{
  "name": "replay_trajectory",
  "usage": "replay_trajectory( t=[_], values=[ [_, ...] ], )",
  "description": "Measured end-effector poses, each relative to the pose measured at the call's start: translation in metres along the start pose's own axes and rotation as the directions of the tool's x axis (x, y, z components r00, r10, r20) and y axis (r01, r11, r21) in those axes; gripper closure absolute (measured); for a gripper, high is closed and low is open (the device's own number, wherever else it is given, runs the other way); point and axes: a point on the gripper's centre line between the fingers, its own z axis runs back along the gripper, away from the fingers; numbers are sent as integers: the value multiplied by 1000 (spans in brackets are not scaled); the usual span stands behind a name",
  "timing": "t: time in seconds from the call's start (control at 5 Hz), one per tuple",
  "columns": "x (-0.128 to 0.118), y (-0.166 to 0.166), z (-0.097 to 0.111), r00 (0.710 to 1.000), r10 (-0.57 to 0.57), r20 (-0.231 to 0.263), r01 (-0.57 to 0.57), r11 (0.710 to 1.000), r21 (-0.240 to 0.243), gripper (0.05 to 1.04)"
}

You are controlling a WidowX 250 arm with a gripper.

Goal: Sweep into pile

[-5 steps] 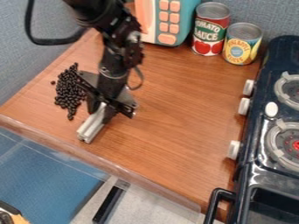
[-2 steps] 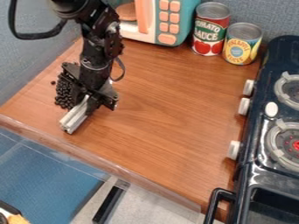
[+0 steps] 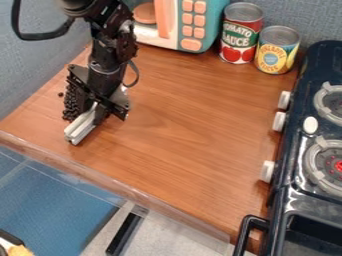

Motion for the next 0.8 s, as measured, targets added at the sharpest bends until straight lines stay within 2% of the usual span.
replay_trajectory(
  t=[0.2, 0.4, 0.6, 0.8],
  values=[
    [3, 8, -4, 999, 44, -17, -44, 999, 13, 729],
    [2, 8, -4, 997, 76, -31, -76, 997, -9, 729],
    [7, 1, 18, 994, 104, -14, -105, 993, -59, 729],
    [24, -11, 65, 989, 127, 78, -117, 985, -129, 729]
  ],
)
